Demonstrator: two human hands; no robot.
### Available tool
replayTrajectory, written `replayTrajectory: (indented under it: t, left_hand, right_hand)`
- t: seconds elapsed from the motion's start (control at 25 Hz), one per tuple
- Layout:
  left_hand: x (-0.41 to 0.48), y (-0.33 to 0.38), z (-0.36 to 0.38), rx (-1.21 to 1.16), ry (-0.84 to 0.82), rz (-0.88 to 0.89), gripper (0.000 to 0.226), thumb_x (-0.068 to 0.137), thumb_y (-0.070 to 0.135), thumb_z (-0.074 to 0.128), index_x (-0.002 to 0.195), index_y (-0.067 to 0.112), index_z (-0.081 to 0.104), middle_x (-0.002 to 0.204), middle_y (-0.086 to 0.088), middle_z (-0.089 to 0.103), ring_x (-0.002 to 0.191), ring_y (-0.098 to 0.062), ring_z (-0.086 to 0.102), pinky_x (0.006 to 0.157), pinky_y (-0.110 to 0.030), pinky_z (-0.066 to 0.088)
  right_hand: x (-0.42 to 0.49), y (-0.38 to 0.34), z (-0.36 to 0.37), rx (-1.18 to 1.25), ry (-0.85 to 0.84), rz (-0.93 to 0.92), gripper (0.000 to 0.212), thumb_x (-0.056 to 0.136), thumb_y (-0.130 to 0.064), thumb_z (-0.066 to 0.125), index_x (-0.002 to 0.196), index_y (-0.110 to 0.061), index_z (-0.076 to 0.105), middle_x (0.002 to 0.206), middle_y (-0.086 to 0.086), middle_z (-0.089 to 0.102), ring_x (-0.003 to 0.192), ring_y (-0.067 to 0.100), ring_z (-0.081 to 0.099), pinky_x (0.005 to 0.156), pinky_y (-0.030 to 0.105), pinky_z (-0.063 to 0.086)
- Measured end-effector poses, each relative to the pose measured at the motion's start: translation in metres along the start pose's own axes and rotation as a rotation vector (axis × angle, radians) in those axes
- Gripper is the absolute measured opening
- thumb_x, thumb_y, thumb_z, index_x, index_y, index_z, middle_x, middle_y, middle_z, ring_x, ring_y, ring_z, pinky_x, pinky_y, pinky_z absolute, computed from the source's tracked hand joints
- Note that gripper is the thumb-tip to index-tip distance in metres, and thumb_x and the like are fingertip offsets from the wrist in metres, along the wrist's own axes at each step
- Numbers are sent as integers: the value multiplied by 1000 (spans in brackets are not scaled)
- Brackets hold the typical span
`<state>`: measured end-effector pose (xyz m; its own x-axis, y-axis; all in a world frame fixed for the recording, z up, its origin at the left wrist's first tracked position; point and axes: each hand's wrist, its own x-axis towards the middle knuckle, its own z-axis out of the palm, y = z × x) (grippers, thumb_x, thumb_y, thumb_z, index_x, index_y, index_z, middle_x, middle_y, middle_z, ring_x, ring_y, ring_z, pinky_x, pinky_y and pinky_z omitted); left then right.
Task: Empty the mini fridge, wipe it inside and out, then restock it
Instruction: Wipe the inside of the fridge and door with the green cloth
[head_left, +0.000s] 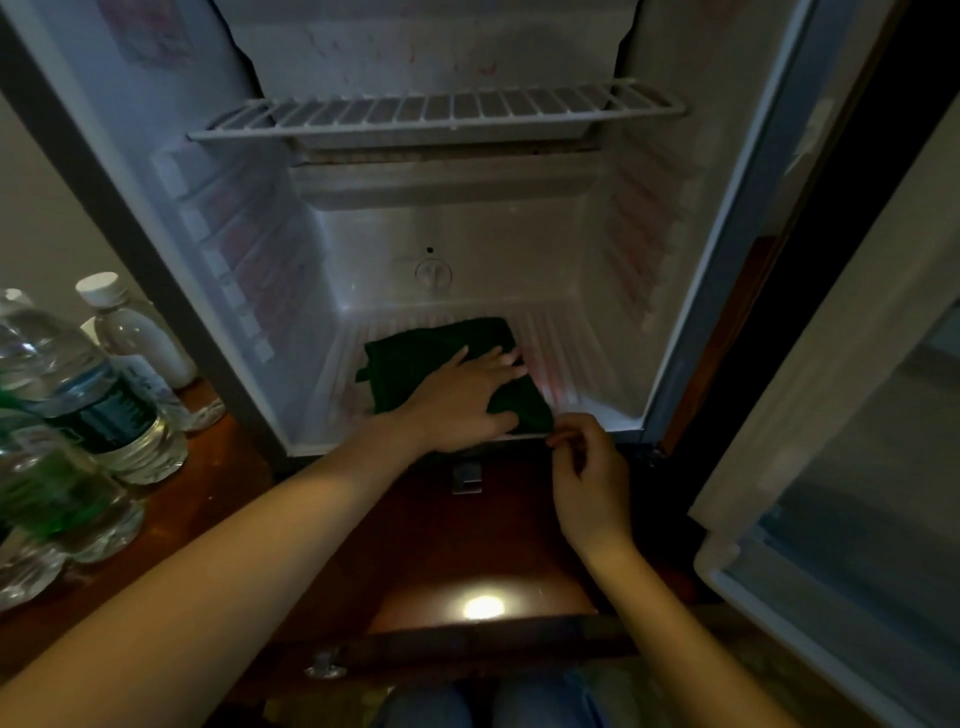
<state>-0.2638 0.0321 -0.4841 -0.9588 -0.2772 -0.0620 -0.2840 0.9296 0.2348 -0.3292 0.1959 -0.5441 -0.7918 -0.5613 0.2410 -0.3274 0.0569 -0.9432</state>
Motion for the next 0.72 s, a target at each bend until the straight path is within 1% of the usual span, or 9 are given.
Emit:
replayTrajectory:
  t: [0.12,0.24,0.28,0.32,0.4,0.48,0.56,0.64,0.72]
  left_hand:
    - [-38,-3,13,43,43,60,76,83,51,39,151,34,9,156,3,-15,142,-7,-14,115,-28,-14]
    - [-66,-16,15,121,40,95,81,76,57,32,150,37,3,156,9,-10,143,-6,-14,113,-31,-18]
    - [-61,-20,10,108,23,76,79,79,54,35,150,37,5,156,10,-7,144,-4,-12,113,-31,-18]
    - [-51,-23,6,68,-1,44,74,85,49,40,150,36,7,157,11,-4,143,-3,-10,113,-31,-18]
    - [-18,-27,-3,-57,-27,-43,63,94,34,45,150,34,15,159,10,0,144,-2,-6,114,-30,-16]
    - [17,-27,-10,-130,-26,-114,56,97,28,42,149,30,22,159,7,5,145,-4,-2,114,-31,-13]
    - [27,-22,-12,-155,1,-149,53,98,28,40,148,29,25,160,5,9,145,-5,1,115,-31,-11]
    - [4,-18,-7,-165,28,-78,55,96,29,44,148,30,26,159,8,10,145,-3,1,115,-30,-11]
    - [-41,-13,6,-141,70,96,61,88,35,44,147,32,27,155,17,10,143,3,0,116,-27,-12]
  right_hand:
    - [-7,-3,-1,-74,-76,19,15,94,-15,52,87,-26,61,83,-9,63,76,0,58,62,10,42]
    - [-6,-5,-2,-218,-173,14,16,93,-22,54,79,-23,60,70,-3,62,63,7,57,56,23,42]
    - [-3,-5,-2,-324,-234,-13,17,93,-26,54,77,-21,60,67,-3,60,61,10,56,55,29,40]
    - [-1,-5,-1,-458,-298,-55,21,92,-30,54,76,-18,60,64,-3,57,60,13,55,54,30,38]
    - [2,-3,1,-670,-358,-135,29,93,-39,51,76,-17,60,62,-5,52,61,15,53,54,29,33]
    - [4,-3,3,-739,-342,-168,31,93,-41,49,76,-17,59,62,-5,52,62,17,55,54,29,33]
    - [4,-4,4,-749,-333,-169,31,93,-41,48,75,-18,59,65,-3,56,66,18,58,56,30,33]
    - [3,-6,3,-733,-345,-163,29,93,-40,49,78,-18,61,70,-1,61,70,20,60,57,29,32]
    - [3,-7,0,-709,-368,-163,24,92,-37,51,83,-18,62,78,2,65,75,22,61,58,30,36]
